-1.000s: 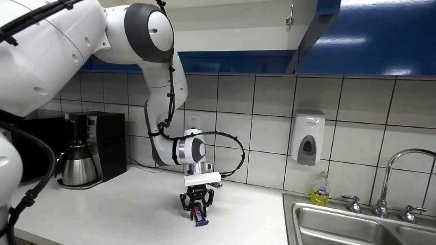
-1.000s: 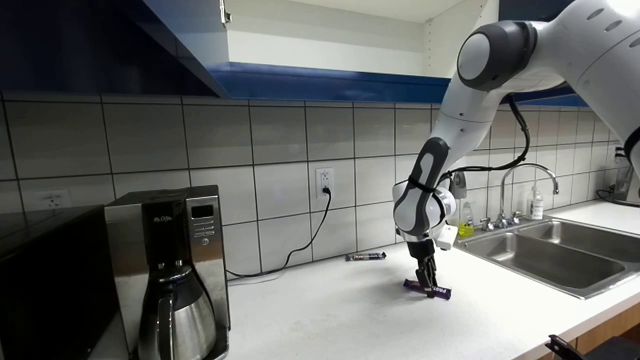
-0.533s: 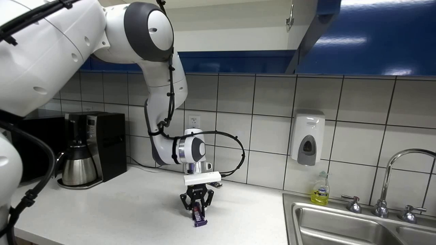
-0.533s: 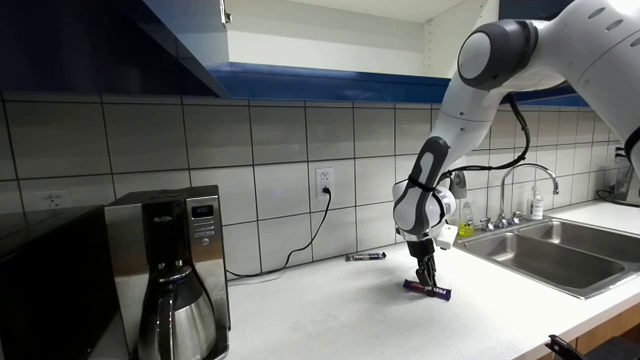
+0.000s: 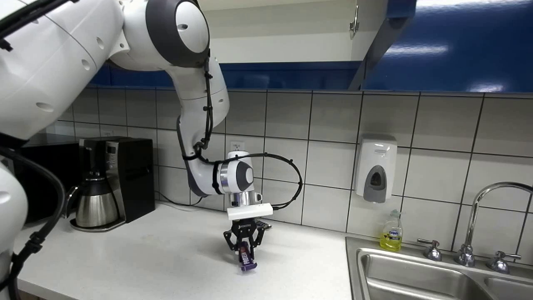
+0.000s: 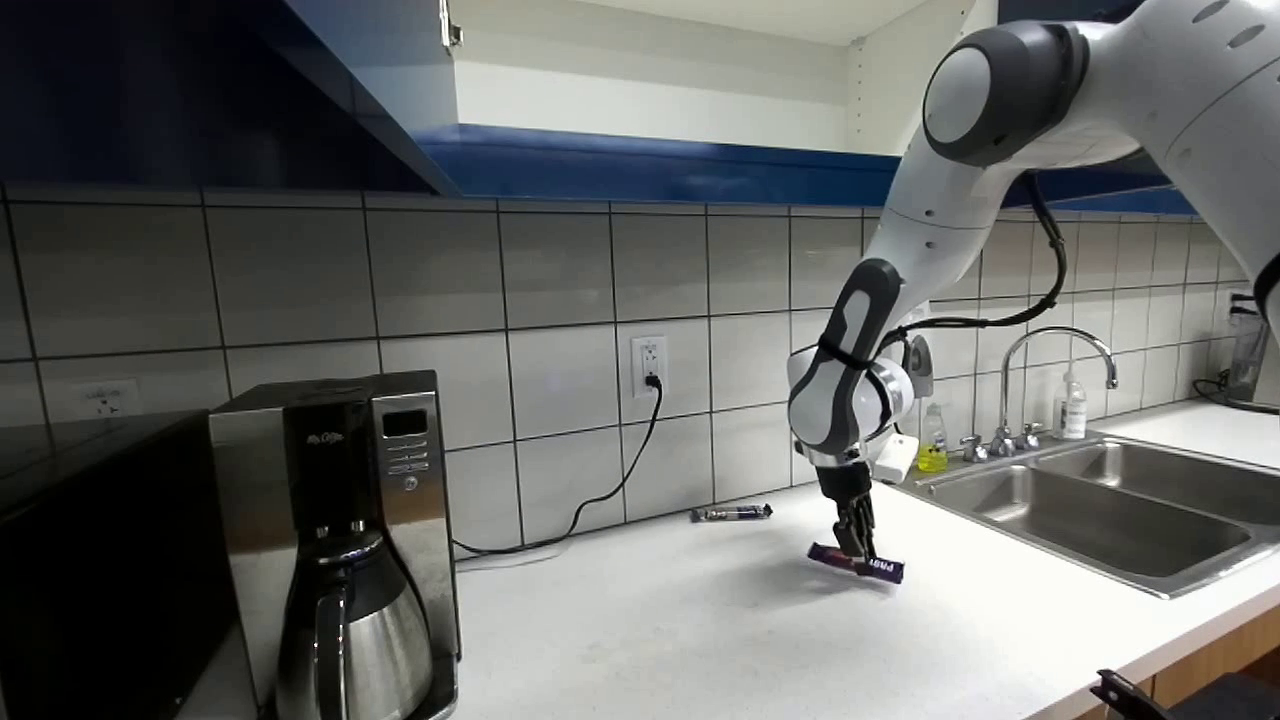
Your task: Put the blue packet in the top cabinet
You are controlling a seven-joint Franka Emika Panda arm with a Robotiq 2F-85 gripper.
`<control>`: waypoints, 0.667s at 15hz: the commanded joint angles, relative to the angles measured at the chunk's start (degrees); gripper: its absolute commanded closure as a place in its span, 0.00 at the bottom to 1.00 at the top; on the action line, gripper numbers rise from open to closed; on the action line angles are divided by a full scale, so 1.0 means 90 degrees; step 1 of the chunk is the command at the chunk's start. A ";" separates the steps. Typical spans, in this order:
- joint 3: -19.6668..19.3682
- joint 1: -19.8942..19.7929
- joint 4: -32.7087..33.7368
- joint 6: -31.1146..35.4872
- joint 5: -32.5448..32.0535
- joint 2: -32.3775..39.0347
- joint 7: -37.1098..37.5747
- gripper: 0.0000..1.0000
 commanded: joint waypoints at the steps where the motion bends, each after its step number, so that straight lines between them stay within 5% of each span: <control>1: -0.0018 0.0071 -0.0394 -0.0386 -0.0004 -0.0694 0.0142 0.86; 10: -0.0043 0.0253 -0.1764 -0.0565 0.0404 -0.2355 0.1342 0.86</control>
